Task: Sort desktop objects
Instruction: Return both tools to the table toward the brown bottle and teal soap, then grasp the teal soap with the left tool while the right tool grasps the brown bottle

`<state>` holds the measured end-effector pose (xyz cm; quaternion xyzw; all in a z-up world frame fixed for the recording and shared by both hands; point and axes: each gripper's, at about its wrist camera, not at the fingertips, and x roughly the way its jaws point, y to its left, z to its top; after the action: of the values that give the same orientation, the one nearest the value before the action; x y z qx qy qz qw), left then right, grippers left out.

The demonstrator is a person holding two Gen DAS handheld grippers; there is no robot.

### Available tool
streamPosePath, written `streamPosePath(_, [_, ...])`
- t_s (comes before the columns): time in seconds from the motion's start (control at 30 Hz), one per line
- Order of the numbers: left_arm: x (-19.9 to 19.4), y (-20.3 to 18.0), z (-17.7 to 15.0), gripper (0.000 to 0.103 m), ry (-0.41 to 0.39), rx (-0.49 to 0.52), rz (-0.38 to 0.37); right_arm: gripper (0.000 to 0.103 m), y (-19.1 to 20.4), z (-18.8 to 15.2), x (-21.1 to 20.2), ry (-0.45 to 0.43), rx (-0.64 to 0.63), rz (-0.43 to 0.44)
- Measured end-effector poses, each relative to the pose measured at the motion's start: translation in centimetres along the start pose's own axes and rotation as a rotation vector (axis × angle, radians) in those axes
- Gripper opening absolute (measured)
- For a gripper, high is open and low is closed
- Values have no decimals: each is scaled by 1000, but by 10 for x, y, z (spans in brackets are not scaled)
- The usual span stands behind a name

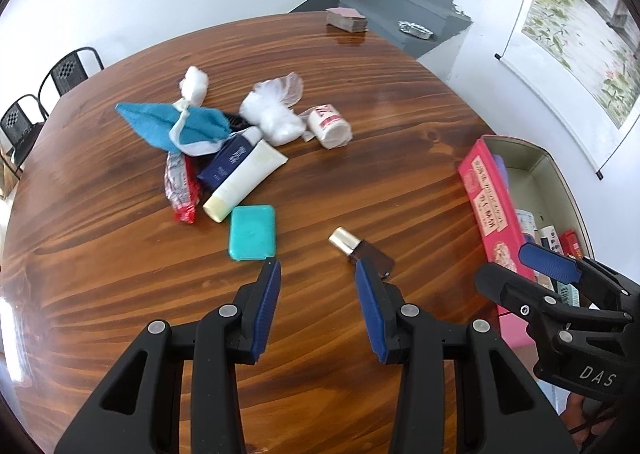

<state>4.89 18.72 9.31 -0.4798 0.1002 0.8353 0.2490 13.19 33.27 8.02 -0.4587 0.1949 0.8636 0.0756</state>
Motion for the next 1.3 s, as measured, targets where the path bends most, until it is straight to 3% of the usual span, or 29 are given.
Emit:
streamPosePath(0.53, [20, 62, -8, 43, 58, -125, 4, 76, 35, 0, 33, 59, -39, -12])
streamPosePath(0.77, [35, 78, -5, 43, 80, -163, -30, 76, 39, -1, 44, 86, -44, -23])
streamPosePath(1.1, [65, 70, 9, 43, 101, -118, -77, 76, 42, 0, 56, 112, -62, -52])
streamPosePath(1.3, [85, 64, 16, 46, 117, -76, -68, 76, 42, 2, 63, 123, -72, -61])
